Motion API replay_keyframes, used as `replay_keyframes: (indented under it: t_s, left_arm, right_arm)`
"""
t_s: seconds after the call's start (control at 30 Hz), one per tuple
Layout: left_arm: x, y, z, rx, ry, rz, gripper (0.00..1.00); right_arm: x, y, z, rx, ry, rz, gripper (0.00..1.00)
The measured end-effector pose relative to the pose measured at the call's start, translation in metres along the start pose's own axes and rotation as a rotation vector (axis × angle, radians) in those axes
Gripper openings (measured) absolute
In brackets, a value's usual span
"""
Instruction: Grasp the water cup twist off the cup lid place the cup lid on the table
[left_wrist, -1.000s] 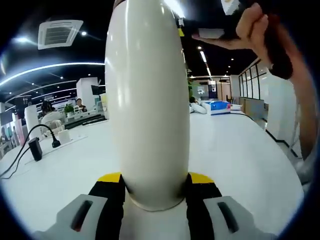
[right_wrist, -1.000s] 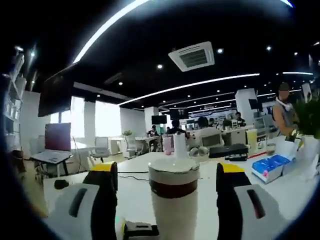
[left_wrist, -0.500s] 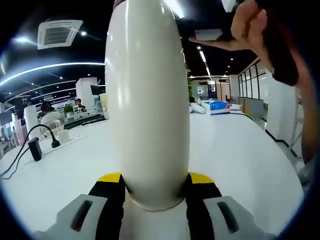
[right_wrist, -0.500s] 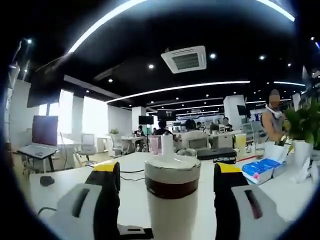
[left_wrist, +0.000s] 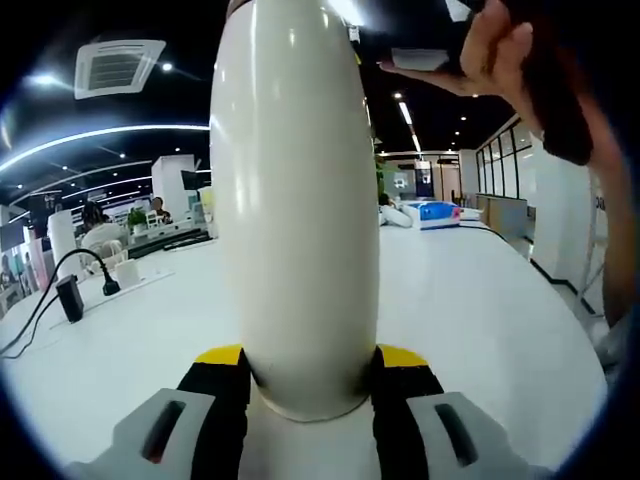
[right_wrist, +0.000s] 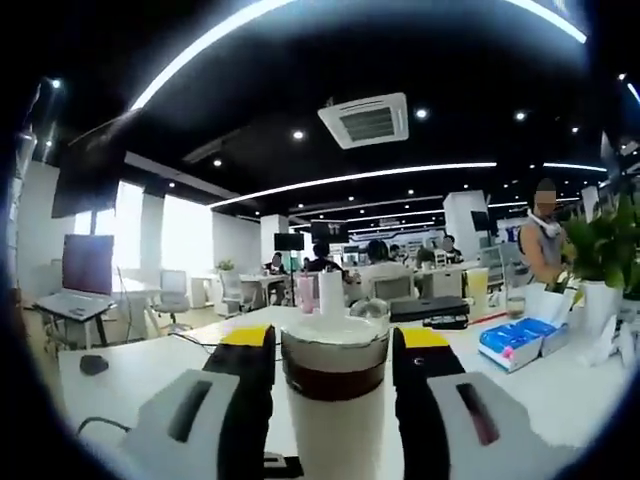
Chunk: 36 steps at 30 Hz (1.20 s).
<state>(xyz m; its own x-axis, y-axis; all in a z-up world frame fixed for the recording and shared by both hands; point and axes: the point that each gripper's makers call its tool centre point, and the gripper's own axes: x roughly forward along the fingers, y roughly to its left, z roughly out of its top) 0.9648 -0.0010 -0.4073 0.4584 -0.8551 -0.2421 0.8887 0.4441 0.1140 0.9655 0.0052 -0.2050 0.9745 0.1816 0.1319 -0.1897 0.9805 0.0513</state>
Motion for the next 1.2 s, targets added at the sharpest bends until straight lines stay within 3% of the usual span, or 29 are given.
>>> replay_keyframes:
  t_s: [0.5, 1.2]
  left_arm:
    - [0.0002, -0.0003, -0.0002, -0.001, 0.000, 0.000, 0.49]
    - [0.0005, 0.0005, -0.0004, -0.008, 0.000, 0.003, 0.49]
  right_arm:
    - [-0.0022, 0.0010, -0.0016, -0.007, 0.009, 0.037, 0.44]
    - [0.0064, 0.0029, -0.0015, -0.072, 0.039, 0.203, 0.44]
